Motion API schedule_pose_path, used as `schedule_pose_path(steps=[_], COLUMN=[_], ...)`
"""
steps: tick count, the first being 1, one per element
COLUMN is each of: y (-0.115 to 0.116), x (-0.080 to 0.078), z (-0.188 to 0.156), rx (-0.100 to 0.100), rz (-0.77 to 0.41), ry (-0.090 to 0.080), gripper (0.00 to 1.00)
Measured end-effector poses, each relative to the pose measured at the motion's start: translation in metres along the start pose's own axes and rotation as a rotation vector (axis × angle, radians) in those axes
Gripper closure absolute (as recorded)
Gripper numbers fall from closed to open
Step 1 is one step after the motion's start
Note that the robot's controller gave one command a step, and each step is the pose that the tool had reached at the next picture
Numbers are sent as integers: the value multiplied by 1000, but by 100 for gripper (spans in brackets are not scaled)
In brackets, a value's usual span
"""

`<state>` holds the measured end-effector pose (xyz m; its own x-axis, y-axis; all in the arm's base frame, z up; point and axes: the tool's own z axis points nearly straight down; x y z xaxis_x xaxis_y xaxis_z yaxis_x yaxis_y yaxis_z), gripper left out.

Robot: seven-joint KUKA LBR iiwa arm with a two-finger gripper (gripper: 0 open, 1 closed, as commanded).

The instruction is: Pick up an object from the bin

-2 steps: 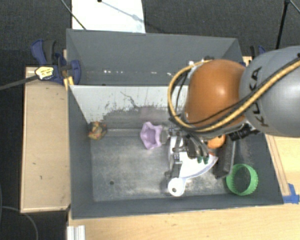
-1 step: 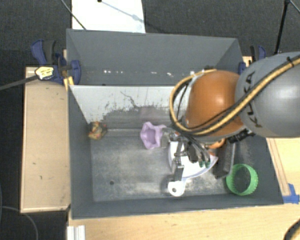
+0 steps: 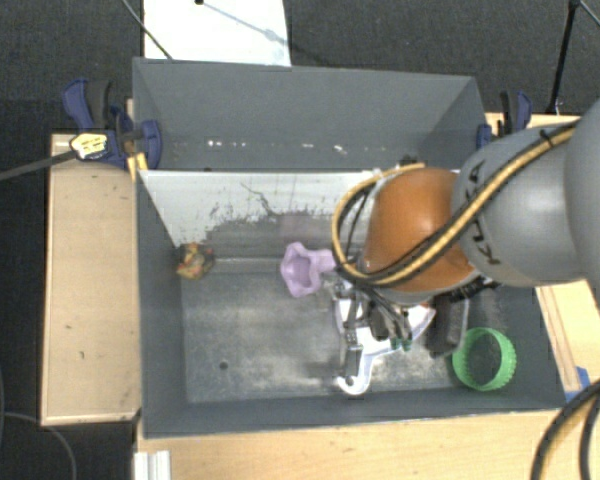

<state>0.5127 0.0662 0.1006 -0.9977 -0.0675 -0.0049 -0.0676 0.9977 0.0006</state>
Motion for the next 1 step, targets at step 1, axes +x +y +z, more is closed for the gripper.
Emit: schedule_pose_path(steps=[1], y=[-39], x=[7], z=[10], rx=[-2], rz=[-109], ry=[4], gripper=[0])
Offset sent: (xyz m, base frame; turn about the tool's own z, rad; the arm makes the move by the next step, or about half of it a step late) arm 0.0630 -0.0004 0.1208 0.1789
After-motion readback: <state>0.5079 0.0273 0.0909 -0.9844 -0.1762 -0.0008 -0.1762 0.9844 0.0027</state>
